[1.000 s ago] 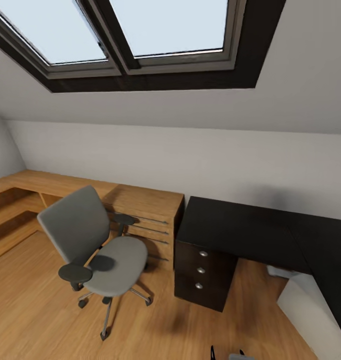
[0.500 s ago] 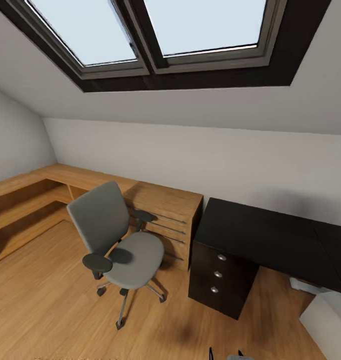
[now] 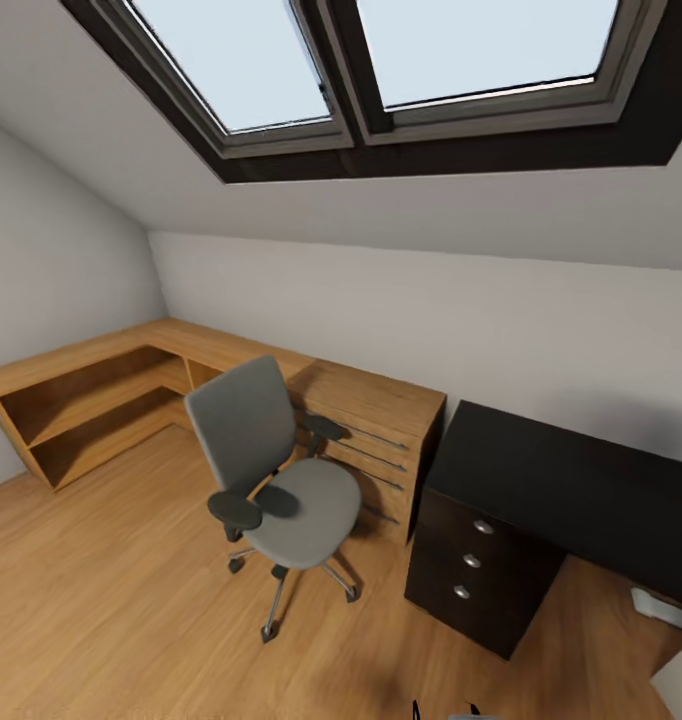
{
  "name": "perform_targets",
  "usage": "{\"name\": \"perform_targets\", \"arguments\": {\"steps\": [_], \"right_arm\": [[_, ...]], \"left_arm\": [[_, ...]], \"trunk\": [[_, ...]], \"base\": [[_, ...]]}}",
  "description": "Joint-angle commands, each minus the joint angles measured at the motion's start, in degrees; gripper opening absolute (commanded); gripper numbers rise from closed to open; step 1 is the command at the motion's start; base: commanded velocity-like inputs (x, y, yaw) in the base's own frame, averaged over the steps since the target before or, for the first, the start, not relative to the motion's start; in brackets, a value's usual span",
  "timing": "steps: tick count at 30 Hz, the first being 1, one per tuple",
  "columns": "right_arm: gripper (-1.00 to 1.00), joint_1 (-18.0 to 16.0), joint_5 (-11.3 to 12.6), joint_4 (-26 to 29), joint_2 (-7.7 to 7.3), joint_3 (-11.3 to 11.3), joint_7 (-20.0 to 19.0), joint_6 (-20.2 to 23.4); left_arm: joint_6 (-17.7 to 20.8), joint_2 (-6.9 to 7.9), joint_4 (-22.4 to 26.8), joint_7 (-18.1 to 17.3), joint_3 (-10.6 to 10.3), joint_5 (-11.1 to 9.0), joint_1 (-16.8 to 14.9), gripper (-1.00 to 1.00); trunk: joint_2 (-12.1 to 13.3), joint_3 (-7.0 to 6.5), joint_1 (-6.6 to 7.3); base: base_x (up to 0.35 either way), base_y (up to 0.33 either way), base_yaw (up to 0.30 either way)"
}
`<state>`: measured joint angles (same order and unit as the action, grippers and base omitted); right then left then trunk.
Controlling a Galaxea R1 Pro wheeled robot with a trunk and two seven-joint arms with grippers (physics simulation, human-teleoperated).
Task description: In the bedroom, organize the workspace by keeping the computer under the desk, ensuring the monitor is on the desk, placing the keyboard on the desk next to the monitor, placing the mouse on the desk next to the keyboard, moving the folder from the swivel chair onto the desk next to the mouse, stacking the notebook on top of the folder with the pen on top of the notebook, and positioning the swivel chair next to the desk.
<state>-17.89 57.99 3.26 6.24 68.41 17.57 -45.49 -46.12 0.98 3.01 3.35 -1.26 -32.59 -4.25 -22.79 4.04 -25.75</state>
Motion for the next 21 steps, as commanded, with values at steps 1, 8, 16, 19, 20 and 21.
{"name": "perform_targets", "arguments": {"steps": [1, 8, 16, 19, 20, 21], "right_arm": [[1.00, -0.04, 0.06, 0.03, 0.00, 0.49, 0.54, -0.04], [1.00, -0.04, 0.02, -0.01, 0.00, 0.49, 0.54, -0.04], [1.00, -0.04, -0.04, -0.01, 0.00, 0.49, 0.54, -0.04], [1.00, -0.04, -0.05, -0.01, 0.00, 0.49, 0.54, 0.00], [1.00, -0.04, -0.06, -0.01, 0.00, 0.49, 0.54, 0.01], [1.00, -0.04, -0.06, -0.01, 0.00, 0.49, 0.54, 0.02]], "left_arm": [[-0.13, 0.00, -0.02, 0.35, -0.14, 0.20, -0.06, 1.00], [0.33, 0.02, -0.79, 0.33, -2.30, 3.03, -0.06, 1.00], [2.56, 0.06, -1.04, 0.34, -3.24, 4.18, -0.06, 1.00], [3.34, 0.10, -1.06, 0.36, -3.31, 4.27, -0.06, 1.00], [3.53, 0.11, -1.06, 0.39, -3.33, 4.29, -0.06, 1.00], [3.68, 0.14, -1.07, 0.43, -3.34, 4.31, -0.06, 1.00]], "trunk": [[-0.13, 0.15, -0.03], [-0.13, 0.31, -0.03], [-0.13, 0.50, -0.03], [-0.13, 0.57, -0.03], [-0.13, 0.60, -0.03], [-0.13, 0.62, -0.03]], "base": [[0.000, 0.000, 0.271], [0.000, 0.000, 0.271], [0.000, 0.000, 0.271], [0.000, 0.000, 0.271], [0.000, 0.000, 0.271], [0.000, 0.000, 0.271]]}}
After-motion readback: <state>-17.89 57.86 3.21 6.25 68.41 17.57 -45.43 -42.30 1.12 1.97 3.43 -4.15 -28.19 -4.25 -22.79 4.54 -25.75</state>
